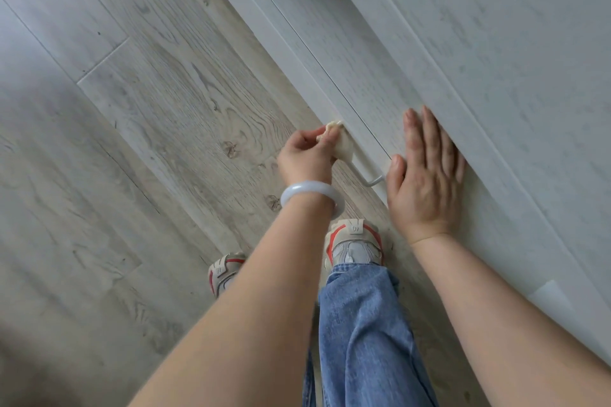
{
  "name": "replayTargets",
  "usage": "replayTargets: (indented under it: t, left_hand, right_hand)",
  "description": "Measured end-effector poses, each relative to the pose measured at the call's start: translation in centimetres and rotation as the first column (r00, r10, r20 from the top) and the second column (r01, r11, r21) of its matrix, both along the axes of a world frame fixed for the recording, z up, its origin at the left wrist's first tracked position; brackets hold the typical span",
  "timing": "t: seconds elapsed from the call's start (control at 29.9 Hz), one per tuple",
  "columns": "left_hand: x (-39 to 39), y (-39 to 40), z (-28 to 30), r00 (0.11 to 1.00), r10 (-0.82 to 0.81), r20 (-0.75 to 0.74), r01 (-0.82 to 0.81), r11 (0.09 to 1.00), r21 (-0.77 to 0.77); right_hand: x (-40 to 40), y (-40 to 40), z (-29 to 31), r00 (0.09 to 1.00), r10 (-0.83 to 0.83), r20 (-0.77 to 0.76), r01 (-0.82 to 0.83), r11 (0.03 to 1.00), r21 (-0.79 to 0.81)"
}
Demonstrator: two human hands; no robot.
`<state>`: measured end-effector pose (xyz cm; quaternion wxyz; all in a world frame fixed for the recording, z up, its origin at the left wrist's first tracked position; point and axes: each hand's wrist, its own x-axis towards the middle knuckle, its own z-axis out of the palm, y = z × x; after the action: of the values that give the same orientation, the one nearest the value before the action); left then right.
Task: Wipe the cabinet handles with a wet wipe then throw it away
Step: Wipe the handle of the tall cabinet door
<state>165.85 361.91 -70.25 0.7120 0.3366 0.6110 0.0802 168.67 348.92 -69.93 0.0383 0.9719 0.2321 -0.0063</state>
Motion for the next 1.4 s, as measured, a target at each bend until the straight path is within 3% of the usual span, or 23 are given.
replayTargets:
  t: [0.1,0.4,0.5,0.6,0.8,0.94,1.2,1.4]
  left_hand:
    - [-1.0,-2.4,-0.1,0.987,0.149,-0.057,-0.151,0.988,-0.037]
    - [-1.4,-1.2,-1.6,0.98,-0.134,-0.145,0.161,0.967,0.196]
    - [-1.3,-1.1,-1.4,0.99,-0.073,-0.122,0.095,0.977,0.19]
    - [-1.4,-2.7,-1.3,0.989,-0.036,-0.146,0.05,0.994,0.095]
    - [-3.1,-5.8,-0.2,0.965,-0.183,-0.189,0.188,0.982,0.007]
    - [-1.9,-3.6,-1.5,0.982,-0.078,-0.17,0.089,0.994,0.06]
    - [-2.6,-9.2,-0.2,0.971,-0.131,-0.202,0.113,0.989,-0.098]
    - [-3.3,-8.4,0.0,0.984,-0.002,-0.176,-0.017,0.994,-0.104]
  right_hand:
    - [0.1,-0.1,-0.1,0.985,0.067,0.162,-0.07,0.997,0.012]
    - [0.4,-0.7,-1.6,0.946,0.085,0.314,-0.102,0.994,0.038]
    - [0.4,-0.9,-2.1,0.935,0.071,0.347,-0.075,0.997,0.0]
    - [0.3,-1.0,-2.2,0.934,0.056,0.352,-0.059,0.998,-0.002]
    - [0.5,-0.7,-1.7,0.95,0.059,0.306,-0.055,0.998,-0.023]
    - [0.4,-0.9,-1.8,0.958,0.047,0.284,-0.043,0.999,-0.02]
    - [0.5,-0.8,-1.7,0.958,0.059,0.282,-0.061,0.998,0.0]
    - [0.4,-0.8,-1.2,0.977,0.068,0.201,-0.065,0.998,-0.021]
